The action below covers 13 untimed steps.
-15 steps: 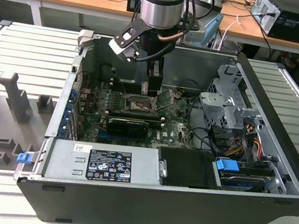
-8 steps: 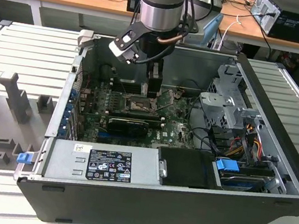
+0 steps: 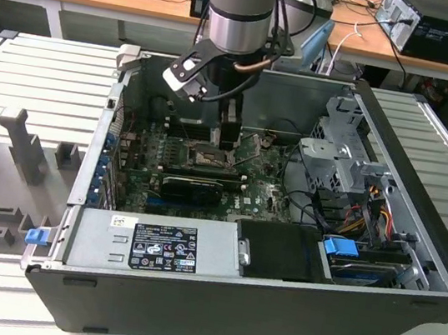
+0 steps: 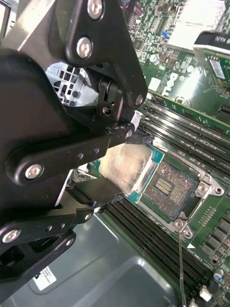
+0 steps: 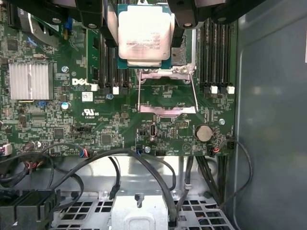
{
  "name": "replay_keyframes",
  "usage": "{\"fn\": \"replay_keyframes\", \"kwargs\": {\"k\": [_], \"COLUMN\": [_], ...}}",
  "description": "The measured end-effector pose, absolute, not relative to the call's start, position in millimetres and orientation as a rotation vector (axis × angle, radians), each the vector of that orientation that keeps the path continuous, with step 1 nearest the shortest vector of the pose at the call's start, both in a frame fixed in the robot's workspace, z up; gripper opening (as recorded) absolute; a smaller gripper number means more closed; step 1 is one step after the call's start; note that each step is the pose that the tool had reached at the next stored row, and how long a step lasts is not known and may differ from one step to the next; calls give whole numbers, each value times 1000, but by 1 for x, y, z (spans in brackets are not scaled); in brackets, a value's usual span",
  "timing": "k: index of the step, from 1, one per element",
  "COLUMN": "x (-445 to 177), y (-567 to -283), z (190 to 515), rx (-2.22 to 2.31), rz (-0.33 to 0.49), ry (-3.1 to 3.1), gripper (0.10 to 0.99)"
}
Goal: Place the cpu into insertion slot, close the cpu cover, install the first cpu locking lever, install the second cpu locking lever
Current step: 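Place the cpu into insertion slot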
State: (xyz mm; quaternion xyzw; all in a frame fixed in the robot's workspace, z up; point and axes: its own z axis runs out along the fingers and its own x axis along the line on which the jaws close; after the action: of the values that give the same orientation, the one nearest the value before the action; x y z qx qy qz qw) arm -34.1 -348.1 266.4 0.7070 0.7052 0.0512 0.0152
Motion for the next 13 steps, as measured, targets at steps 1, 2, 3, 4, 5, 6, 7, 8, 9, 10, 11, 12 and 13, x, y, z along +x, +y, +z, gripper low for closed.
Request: {"fn": "replay_keyframes", "kwargs": {"k": [1, 2, 3, 4, 5, 6, 7, 8, 9, 10, 11, 12, 13], "x": [-35, -36, -37, -39, -39, -39, -40, -41, -42, -42, -43, -44, -44], "y": [-348, -347, -347, -347, -347, -347, -347, -347, -347, -347, -346, -346, -345], "z": [263, 262, 261, 259, 257, 256, 252, 249, 246, 245, 241, 239, 238], "rx": [2199, 2198, 2197, 2197, 2197, 2197, 2197, 2196, 2194, 2193, 2187, 2184, 2182], "rz": [159, 159, 159, 159, 160, 163, 165, 165, 165, 165, 167, 168, 169], "ry": [2195, 2196, 2197, 2197, 2198, 2200, 2202, 2203, 2205, 2207, 2214, 2218, 2221], "gripper": [522, 522, 522, 522, 522, 522, 522, 522, 522, 522, 522, 522, 522]}}
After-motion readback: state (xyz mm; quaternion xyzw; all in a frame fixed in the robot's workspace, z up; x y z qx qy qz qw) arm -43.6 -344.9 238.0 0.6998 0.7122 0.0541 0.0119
